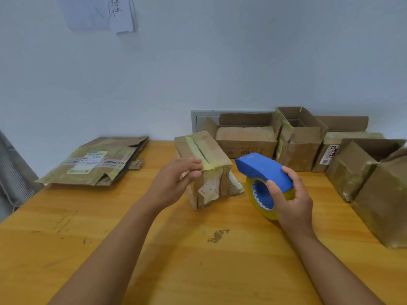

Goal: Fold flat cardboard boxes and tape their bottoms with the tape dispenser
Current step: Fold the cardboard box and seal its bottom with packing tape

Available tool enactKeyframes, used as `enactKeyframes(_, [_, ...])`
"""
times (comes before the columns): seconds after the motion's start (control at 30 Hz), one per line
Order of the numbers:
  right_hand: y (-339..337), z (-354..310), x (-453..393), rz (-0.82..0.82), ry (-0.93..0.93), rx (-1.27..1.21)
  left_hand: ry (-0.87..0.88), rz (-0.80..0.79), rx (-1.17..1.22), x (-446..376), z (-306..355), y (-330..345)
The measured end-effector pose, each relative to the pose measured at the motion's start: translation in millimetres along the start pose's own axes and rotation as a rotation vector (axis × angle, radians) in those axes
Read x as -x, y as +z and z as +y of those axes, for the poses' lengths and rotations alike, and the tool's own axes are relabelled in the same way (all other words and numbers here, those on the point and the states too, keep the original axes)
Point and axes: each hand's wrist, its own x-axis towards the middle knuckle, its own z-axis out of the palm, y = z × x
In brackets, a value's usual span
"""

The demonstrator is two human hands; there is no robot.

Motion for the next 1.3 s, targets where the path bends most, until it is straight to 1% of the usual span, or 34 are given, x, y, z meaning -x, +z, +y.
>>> enactKeyframes(0.07, [-0.2,0.2,-0.2,0.002,0.006,0.001,0.013,-0.003,-0.006,1.9,2.4,2.2])
enactKeyframes(0.2, [0.0,0.2,-0.2,0.001,0.000,0.003,0.033,-0.104,-0.016,2.3,-1.9,-1.2])
enactKeyframes(0.23, [-0.1,0.0,-0.1,0.001,0.000,0.002,0.037,-0.094,-0.024,2.6,-1.9,-1.9])
enactKeyframes(0.3, [-0.2,0.0,0.3,0.002,0.001,0.000,0.043,-0.022,-0.045,2.9,1.6,-1.4])
enactKeyframes(0.4, [-0.3,-0.9,0.2,0.001,0.006,-0.002,0.093,0.056,-0.141,2.2,10.1,4.8])
enactKeyframes(0.53, [-0.6,-2.4,0.3,-0.004,0.009,-0.018,0.120,0.068,-0.276,0.5,12.9,10.7])
enactKeyframes(0.67, [-0.3,-3.1,-0.3,-0.012,0.037,0.005,0.082,0.111,-0.250,6.5,18.0,14.8])
enactKeyframes(0.73, [0.8,-4.5,-1.6,-0.028,0.081,-0.021,0.061,0.110,-0.248,7.0,18.9,16.4])
enactKeyframes(0.8, [0.7,-7.0,-4.8,-0.043,0.079,-0.010,0.032,0.113,-0.255,5.7,20.3,18.1])
enactKeyframes(0.87, [-1.0,-8.4,-8.0,-0.074,-0.017,0.142,0.025,0.142,-0.282,4.8,23.0,21.4])
enactKeyframes(0.93, [-0.8,-8.2,-8.5,-0.137,-0.182,0.436,0.004,0.187,-0.301,4.6,26.5,25.8])
enactKeyframes(1.0, [1.5,-9.3,-7.3,-0.199,-0.288,0.726,-0.013,0.228,-0.316,4.1,30.3,31.2])
enactKeyframes(1.07, [3.8,-8.7,-6.3,-0.278,-0.292,0.951,0.001,0.268,-0.315,3.2,34.5,35.3])
enactKeyframes(1.13, [5.7,-5.5,-5.4,-0.343,-0.264,1.090,0.033,0.285,-0.298,2.8,38.3,37.0])
enactKeyframes(1.23, [10.4,0.1,-5.2,-0.426,-0.193,1.124,0.045,0.259,-0.284,3.7,39.6,33.8])
enactKeyframes(1.3, [11.2,-2.2,-5.6,-0.488,-0.117,1.131,0.036,0.198,-0.271,4.9,36.7,29.0])
